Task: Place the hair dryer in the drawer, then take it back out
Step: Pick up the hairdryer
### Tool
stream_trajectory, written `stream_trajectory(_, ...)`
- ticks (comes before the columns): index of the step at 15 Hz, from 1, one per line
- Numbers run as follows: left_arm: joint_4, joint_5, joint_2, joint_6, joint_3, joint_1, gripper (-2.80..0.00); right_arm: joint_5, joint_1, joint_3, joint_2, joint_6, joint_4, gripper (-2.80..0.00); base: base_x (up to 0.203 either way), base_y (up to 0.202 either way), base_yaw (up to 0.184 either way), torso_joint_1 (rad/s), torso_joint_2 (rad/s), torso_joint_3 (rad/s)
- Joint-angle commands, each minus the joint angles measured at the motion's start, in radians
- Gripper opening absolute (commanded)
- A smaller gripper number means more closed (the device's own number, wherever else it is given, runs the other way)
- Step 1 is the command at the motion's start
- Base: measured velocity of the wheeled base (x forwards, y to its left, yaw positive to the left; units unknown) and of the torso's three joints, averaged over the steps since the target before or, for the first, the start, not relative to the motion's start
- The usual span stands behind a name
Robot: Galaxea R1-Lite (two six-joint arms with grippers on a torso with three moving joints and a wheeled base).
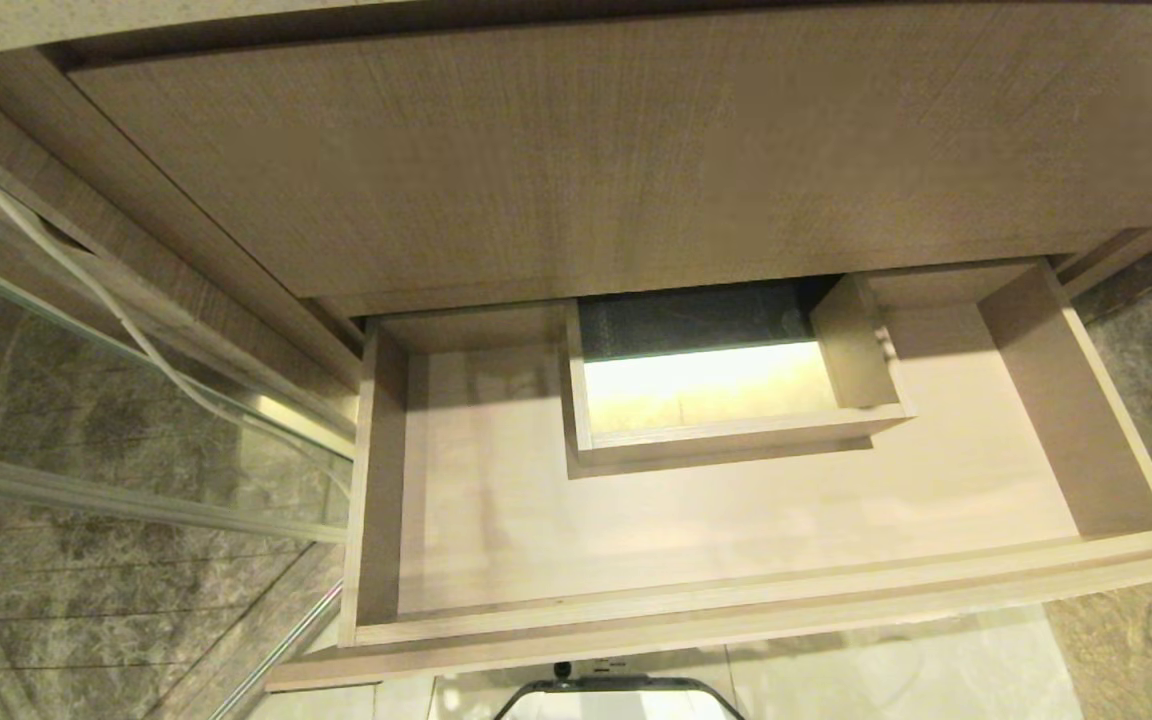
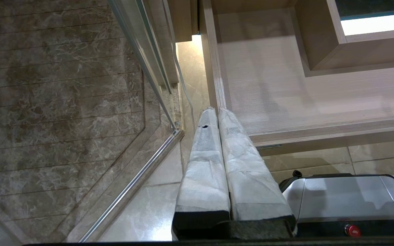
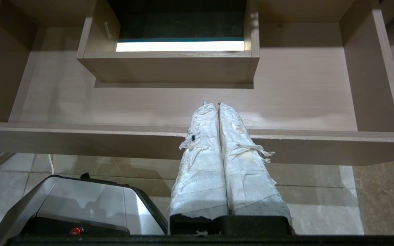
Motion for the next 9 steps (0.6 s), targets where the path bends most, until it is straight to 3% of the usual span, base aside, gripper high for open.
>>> stream_trajectory(1,0.000,0.000,0.000,0.000,0.000,0.000,-2.80,0.001,0.000,0.040,-0.037,-0.001,-0.001,-2.80,0.000,0.000,0.000,0.000,0.00,0.000)
stream_trajectory(9,0.000,0.000,0.000,0.000,0.001,0.000,-2.80,0.001,0.000,0.040,-0.037,0.000,-0.001,-2.80,0.000,0.000,0.000,0.000,0.00,0.000)
